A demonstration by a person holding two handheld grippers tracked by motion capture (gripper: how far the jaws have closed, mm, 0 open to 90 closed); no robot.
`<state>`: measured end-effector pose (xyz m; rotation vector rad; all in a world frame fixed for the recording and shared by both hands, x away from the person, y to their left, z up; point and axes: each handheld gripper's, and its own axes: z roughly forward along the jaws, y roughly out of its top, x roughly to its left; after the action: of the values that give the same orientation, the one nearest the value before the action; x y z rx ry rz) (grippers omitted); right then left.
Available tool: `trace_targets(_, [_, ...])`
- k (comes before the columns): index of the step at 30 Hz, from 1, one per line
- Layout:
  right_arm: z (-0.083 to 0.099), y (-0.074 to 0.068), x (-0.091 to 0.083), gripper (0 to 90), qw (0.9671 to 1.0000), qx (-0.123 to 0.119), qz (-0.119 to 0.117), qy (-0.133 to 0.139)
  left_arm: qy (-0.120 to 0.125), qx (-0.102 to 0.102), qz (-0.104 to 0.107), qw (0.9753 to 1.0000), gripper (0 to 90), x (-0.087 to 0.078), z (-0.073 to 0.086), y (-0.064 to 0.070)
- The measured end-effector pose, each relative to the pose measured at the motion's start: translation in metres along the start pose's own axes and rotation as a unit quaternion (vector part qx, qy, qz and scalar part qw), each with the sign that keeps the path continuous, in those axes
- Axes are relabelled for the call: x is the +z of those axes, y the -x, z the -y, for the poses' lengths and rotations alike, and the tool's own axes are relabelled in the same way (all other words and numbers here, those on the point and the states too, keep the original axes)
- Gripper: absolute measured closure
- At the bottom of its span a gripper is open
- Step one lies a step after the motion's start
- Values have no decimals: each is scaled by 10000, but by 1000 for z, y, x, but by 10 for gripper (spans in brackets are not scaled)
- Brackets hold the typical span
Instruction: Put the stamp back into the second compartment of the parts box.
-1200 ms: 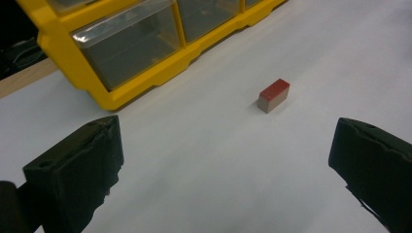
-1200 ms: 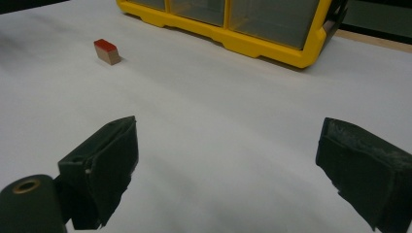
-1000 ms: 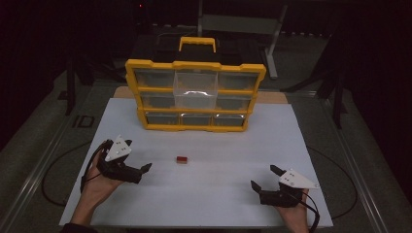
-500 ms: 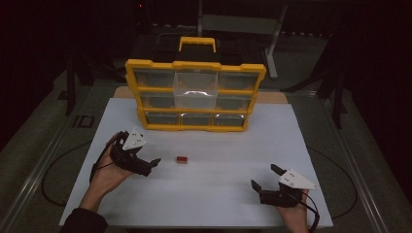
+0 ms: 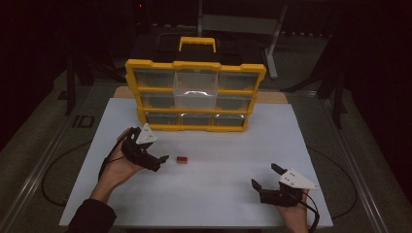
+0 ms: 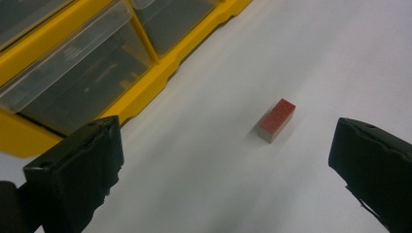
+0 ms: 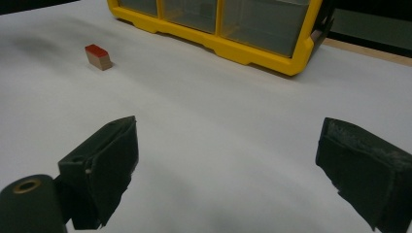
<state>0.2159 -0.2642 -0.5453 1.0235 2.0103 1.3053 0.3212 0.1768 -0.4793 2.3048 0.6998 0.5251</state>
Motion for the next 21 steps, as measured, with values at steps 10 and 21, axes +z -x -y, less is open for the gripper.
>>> trace_targets(10, [0,0,0,83,10000,-4,10,-12,-254,158,154,9994,0,16,-11,0])
trace_targets(21, [0,1,0,83,10000,34,37,-9,-481,216,284,9982,0,33,-15,1])
